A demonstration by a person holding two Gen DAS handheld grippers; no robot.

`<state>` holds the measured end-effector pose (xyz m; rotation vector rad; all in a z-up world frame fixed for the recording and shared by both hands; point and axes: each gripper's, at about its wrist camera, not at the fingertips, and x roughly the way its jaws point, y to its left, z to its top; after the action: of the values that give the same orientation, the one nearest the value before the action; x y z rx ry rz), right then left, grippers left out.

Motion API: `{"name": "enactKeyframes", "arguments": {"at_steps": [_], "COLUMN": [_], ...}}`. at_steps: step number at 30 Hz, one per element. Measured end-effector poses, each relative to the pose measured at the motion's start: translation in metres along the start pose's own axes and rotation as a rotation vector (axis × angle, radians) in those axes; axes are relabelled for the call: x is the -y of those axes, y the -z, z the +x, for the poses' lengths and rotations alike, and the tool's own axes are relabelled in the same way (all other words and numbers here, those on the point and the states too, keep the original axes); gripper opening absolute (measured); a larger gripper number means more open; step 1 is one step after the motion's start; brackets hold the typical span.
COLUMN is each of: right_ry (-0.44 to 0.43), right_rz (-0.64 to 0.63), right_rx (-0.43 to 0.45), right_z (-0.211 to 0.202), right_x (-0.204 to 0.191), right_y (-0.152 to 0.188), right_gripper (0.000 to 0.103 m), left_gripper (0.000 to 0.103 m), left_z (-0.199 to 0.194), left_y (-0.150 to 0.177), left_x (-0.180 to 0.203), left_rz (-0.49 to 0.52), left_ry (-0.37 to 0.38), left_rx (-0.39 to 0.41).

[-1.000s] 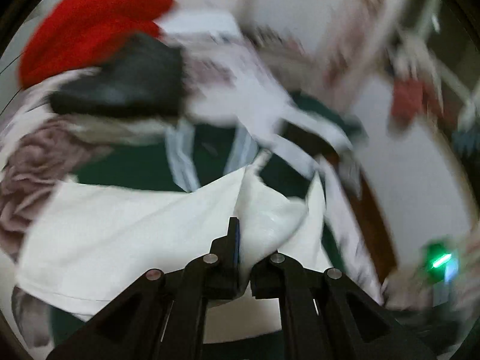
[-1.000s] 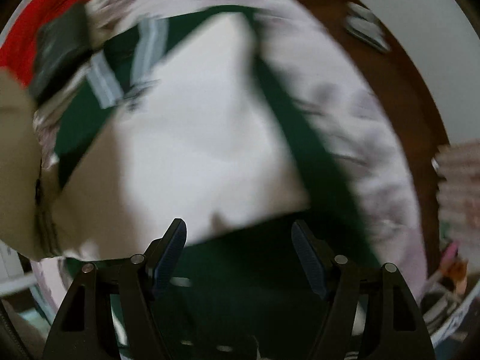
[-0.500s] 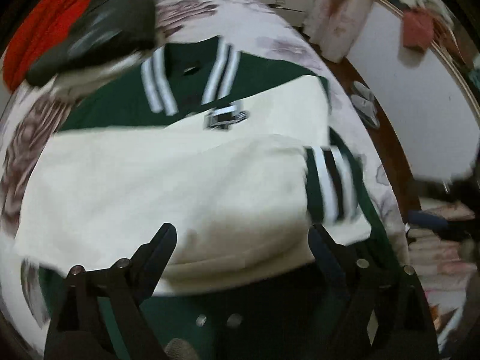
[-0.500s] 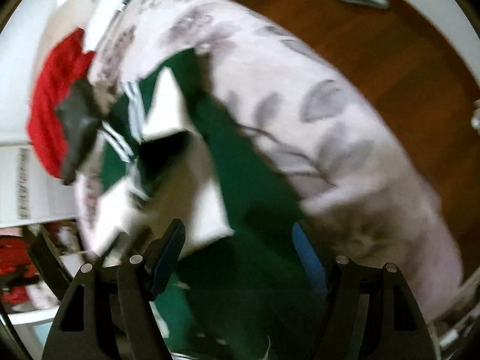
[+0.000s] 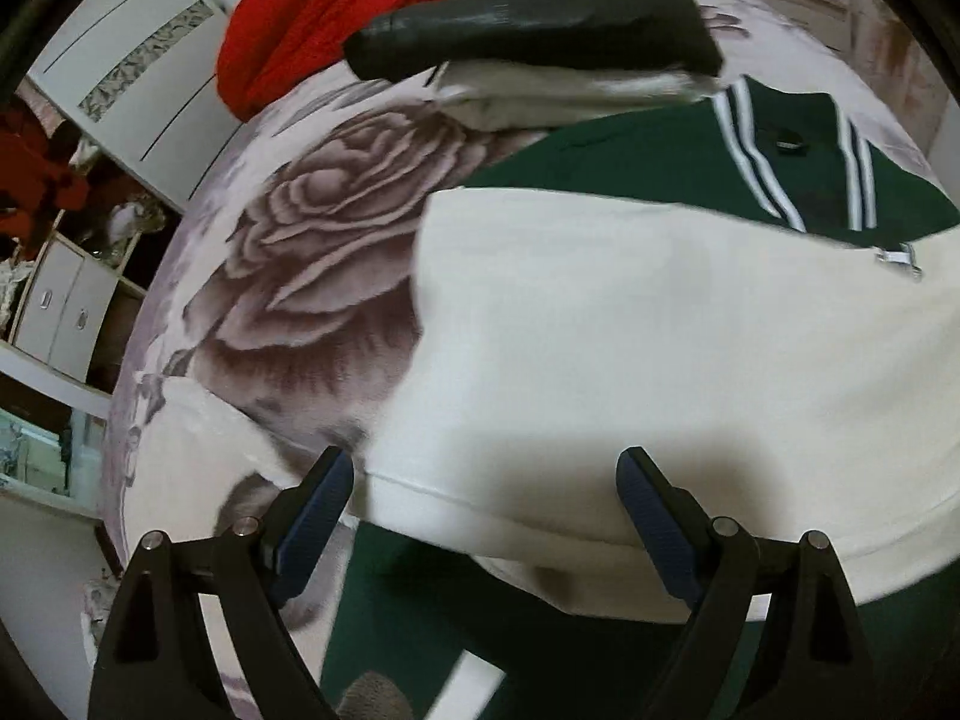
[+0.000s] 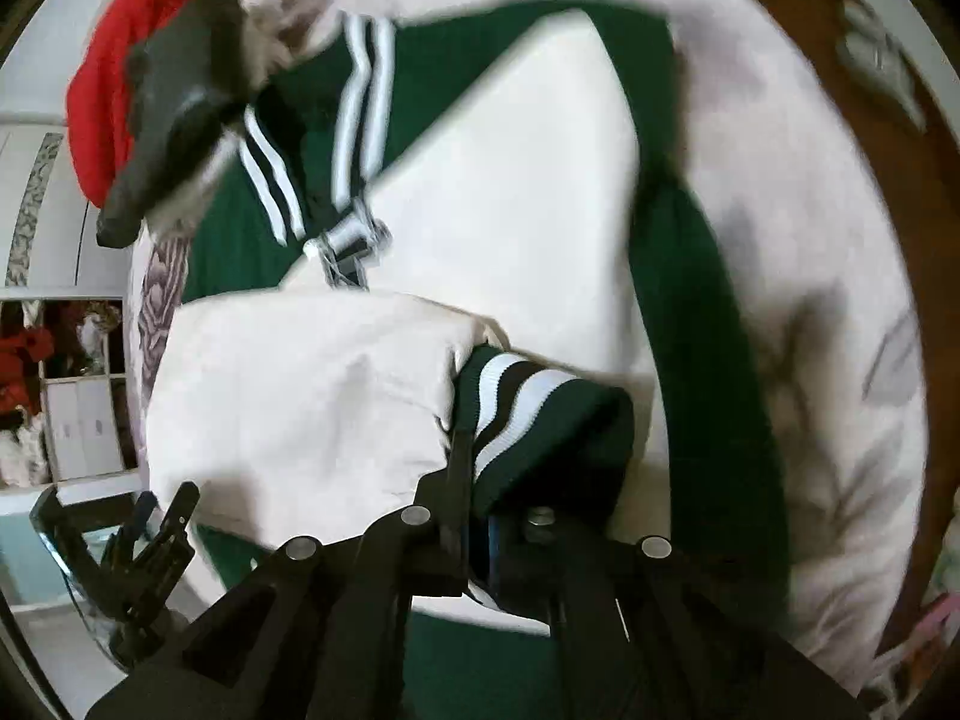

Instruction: Fold large clothes

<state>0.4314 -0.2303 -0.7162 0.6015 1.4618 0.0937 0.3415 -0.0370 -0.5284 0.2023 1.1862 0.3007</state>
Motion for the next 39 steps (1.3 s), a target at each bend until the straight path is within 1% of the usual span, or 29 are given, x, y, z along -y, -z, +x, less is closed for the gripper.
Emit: {"name": "enactKeyframes", "arguments": {"at_steps": [1,3,4,5,6,7,8,9,10,12,14,15,17,19,20,22,24,25,26,27,28,29,30,31,34,35,39], "right_ry": [0.032,0.083,0.100,0.110,0.112,0.111,0.103,0.097,0.092,0.077,0.069,0.071,0.086,0.095,0.094,0.095,0.077,0.077,0.079,0.079,0.075,0.066,0.055,0.044,0.023,0.005,-0.039], "right_rz": [-0.009,-0.010,0.001,0.016,0.021,0.030,0.040,0.045,0.049,0.056,0.096,0.123,0.169,0.206,0.223,0.252,0.269,0.270,0.259,0.242,0.227,0.203,0.180,0.162,0.113,0.097,0.061], "right_rx": [0.057,0.167,0.183,0.141,0.078,-0.003,-0.050,-0.072,-0.081,-0.056,-0.042,-0.050,-0.075,-0.096,-0.111,-0.137,-0.167,-0.175,-0.182,-0.184,-0.182,-0.178,-0.173,-0.172,-0.181,-0.186,-0.203], "right_z": [-0.013,-0.040,-0.046,-0.040,-0.030,-0.015,-0.008,-0.007,-0.013,-0.033,-0.057,-0.066,-0.077,-0.084,-0.086,-0.085,-0.082,-0.080,-0.077,-0.075,-0.074,-0.075,-0.075,-0.076,-0.073,-0.070,-0.056], "right_x": [-0.003,-0.001,0.005,0.013,0.018,0.025,0.029,0.031,0.033,0.038,0.047,0.054,0.063,0.071,0.077,0.087,0.100,0.104,0.108,0.110,0.110,0.112,0.113,0.114,0.120,0.123,0.128], "right_y": [-0.004,-0.014,-0.022,-0.031,-0.036,-0.038,-0.037,-0.033,-0.024,-0.001,0.037,0.056,0.097,0.135,0.152,0.174,0.185,0.188,0.188,0.185,0.181,0.176,0.169,0.162,0.141,0.134,0.108], "right_gripper": [0.002,0.002,0.002,0.002,0.003,0.005,0.010,0.022,0.038,0.049,0.050,0.050,0.050,0.051,0.051,0.051,0.051,0.051,0.051,0.051,0.051,0.051,0.051,0.051,0.051,0.051,0.051], "left_gripper": [0.092,0.092,0.092,0.092,0.092,0.092,0.092,0.092,0.092,0.092,0.092,0.092,0.091,0.089,0.089,0.089,0.089,0.089,0.089,0.077,0.055,0.041,0.012,0.008,0.007,0.007,0.007], "left_z": [0.000,0.009,0.012,0.017,0.020,0.021,0.018,0.008,-0.001,-0.021,-0.037,-0.046,-0.057,-0.065,-0.066,-0.069,-0.068,-0.066,-0.064,-0.062,-0.062,-0.065,-0.069,-0.073,-0.087,-0.095,-0.122], "left_y": [0.001,0.000,0.001,0.005,0.003,0.006,0.009,0.016,0.022,0.046,0.071,0.088,0.114,0.146,0.159,0.187,0.212,0.220,0.230,0.235,0.237,0.239,0.239,0.238,0.236,0.235,0.225], "left_x": [-0.003,-0.003,-0.002,0.000,0.003,0.004,0.003,-0.001,-0.003,-0.007,-0.005,-0.003,0.003,0.018,0.026,0.048,0.072,0.081,0.094,0.104,0.111,0.116,0.118,0.118,0.109,0.105,0.090], "left_rz": [-0.014,-0.033,-0.029,-0.021,-0.016,-0.015,-0.021,-0.037,-0.047,-0.048,-0.044,-0.045,-0.058,-0.064,-0.060,-0.060,-0.071,-0.076,-0.076,-0.069,-0.061,-0.056,-0.067,-0.079,-0.124,-0.129,-0.100], "left_ry": [0.017,0.040,0.033,0.027,0.030,0.040,0.049,0.075,0.106,0.180,0.250,0.300,0.367,0.478,0.515,0.609,0.660,0.674,0.668,0.652,0.624,0.580,0.552,0.531,0.488,0.464,0.363], "left_rx": [0.000,-0.004,-0.009,-0.017,-0.028,-0.045,-0.050,-0.040,-0.034,-0.056,-0.101,-0.142,-0.200,-0.263,-0.294,-0.354,-0.402,-0.411,-0.415,-0.412,-0.395,-0.360,-0.334,-0.324,-0.291,-0.276,-0.214]}}
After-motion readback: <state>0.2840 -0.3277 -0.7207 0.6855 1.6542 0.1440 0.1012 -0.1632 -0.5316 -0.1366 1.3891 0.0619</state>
